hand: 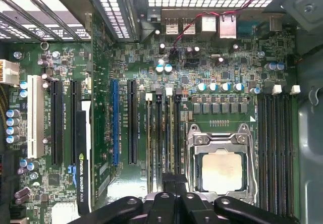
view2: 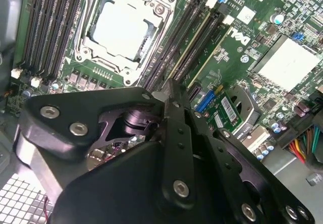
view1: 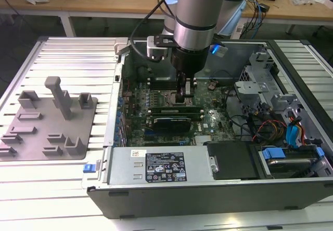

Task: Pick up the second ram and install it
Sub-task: 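Insert the second ram into the second slot, then press down the second ram until it locks into place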

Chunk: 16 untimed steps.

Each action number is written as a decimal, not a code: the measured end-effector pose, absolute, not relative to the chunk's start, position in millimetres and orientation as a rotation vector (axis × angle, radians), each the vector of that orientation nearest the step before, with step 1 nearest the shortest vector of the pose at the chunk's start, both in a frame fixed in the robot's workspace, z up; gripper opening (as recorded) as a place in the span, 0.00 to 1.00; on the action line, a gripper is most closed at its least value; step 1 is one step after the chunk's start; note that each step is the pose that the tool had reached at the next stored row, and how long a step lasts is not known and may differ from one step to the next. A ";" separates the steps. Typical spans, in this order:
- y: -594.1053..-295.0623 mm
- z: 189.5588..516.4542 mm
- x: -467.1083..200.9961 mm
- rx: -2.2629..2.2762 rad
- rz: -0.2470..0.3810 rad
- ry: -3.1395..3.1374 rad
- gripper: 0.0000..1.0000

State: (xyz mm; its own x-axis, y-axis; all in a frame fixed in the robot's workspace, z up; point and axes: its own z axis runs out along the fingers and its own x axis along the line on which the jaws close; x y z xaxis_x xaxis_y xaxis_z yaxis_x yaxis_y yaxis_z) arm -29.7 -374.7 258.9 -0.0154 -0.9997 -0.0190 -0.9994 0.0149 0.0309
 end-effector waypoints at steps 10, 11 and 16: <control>-374.7 258.9 -28.7 2.199 -0.055 -2.232 0.08; -374.7 258.9 -28.6 2.199 -0.055 -2.232 0.08; -374.7 258.9 -26.5 2.199 -0.055 -2.232 0.08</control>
